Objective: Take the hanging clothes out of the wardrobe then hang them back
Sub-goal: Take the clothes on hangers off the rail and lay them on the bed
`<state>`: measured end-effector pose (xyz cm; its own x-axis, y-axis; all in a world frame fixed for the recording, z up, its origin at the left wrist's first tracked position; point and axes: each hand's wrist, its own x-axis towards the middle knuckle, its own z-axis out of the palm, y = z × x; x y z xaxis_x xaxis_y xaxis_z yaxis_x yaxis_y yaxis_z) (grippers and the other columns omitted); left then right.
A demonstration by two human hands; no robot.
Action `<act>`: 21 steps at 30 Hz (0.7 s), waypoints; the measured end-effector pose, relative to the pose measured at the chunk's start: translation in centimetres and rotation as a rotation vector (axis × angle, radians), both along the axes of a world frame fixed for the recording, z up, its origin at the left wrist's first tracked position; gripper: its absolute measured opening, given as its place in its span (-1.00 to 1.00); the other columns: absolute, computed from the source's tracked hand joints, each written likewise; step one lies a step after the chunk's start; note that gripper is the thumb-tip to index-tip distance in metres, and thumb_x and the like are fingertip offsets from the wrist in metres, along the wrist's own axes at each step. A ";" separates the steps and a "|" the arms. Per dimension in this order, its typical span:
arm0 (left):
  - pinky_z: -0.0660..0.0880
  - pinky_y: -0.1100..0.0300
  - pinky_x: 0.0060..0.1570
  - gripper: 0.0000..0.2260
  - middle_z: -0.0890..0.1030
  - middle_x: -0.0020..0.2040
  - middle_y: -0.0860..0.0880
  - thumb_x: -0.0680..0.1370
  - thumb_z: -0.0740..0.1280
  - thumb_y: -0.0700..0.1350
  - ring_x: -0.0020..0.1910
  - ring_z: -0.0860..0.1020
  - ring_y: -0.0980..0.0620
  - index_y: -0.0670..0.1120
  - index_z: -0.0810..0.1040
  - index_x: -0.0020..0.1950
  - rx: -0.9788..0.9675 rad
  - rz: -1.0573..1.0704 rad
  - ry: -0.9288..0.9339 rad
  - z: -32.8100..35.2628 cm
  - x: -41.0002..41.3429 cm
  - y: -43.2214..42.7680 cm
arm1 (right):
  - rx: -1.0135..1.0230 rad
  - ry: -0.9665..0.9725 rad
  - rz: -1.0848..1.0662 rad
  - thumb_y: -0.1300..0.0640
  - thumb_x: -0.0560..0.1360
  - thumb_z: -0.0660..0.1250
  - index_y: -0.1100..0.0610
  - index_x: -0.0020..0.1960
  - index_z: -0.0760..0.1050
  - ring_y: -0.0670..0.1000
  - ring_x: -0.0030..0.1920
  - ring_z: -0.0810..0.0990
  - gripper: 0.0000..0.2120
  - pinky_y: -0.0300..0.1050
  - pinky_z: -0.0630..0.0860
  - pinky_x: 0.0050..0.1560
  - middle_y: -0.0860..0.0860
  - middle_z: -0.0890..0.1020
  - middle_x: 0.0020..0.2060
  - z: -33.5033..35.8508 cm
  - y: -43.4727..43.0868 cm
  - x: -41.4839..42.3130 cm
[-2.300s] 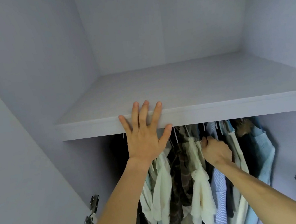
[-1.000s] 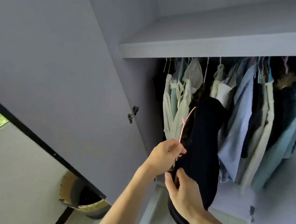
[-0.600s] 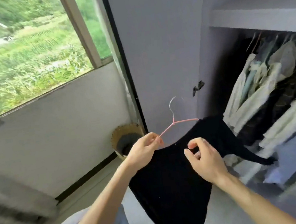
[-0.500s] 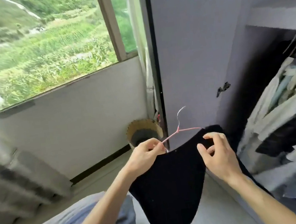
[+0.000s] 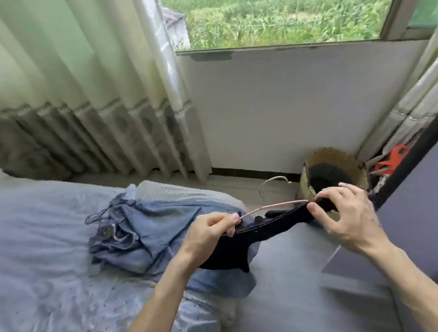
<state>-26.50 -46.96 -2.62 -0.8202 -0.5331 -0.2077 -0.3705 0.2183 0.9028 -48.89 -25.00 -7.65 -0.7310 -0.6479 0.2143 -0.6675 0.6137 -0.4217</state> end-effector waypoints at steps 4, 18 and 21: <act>0.48 0.13 0.10 -0.64 0.66 -0.18 -0.18 0.40 0.37 0.23 -0.07 0.63 -0.04 -0.01 0.58 -0.42 0.154 0.217 -0.002 -1.2 6.7 1.9 | -0.093 -0.031 0.217 -0.34 0.48 0.15 0.09 -0.04 0.54 0.07 0.10 0.43 -0.50 0.07 0.46 0.10 0.03 0.59 -0.06 0.4 -3.1 2.6; 0.44 0.17 -0.01 -0.81 0.57 -0.08 0.10 0.55 0.33 0.17 -0.04 0.55 0.07 0.08 0.57 0.01 -0.046 0.729 -0.557 -1.5 25.2 8.4 | -0.073 -0.201 0.718 -0.26 0.48 0.33 0.04 -0.03 0.46 -0.02 0.03 0.34 -0.64 -0.08 0.35 0.07 -0.07 0.45 -0.09 0.2 -13.3 15.6; 0.51 0.13 0.15 -0.85 0.65 -0.04 0.15 0.54 0.35 0.15 0.02 0.59 0.14 0.13 0.63 -0.01 -0.036 0.813 -0.400 -2.5 28.6 8.0 | -0.068 -0.238 0.767 -0.23 0.50 0.35 0.00 -0.08 0.41 0.05 0.05 0.42 -0.69 -0.13 0.29 0.03 -0.06 0.46 -0.10 -0.2 -15.9 18.2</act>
<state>2.08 -38.99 -5.08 -0.0584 -0.9277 -0.3687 -0.7073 -0.2222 0.6710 -30.67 -40.87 -7.81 -0.1193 -0.9789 0.1660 -0.7800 -0.0111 -0.6257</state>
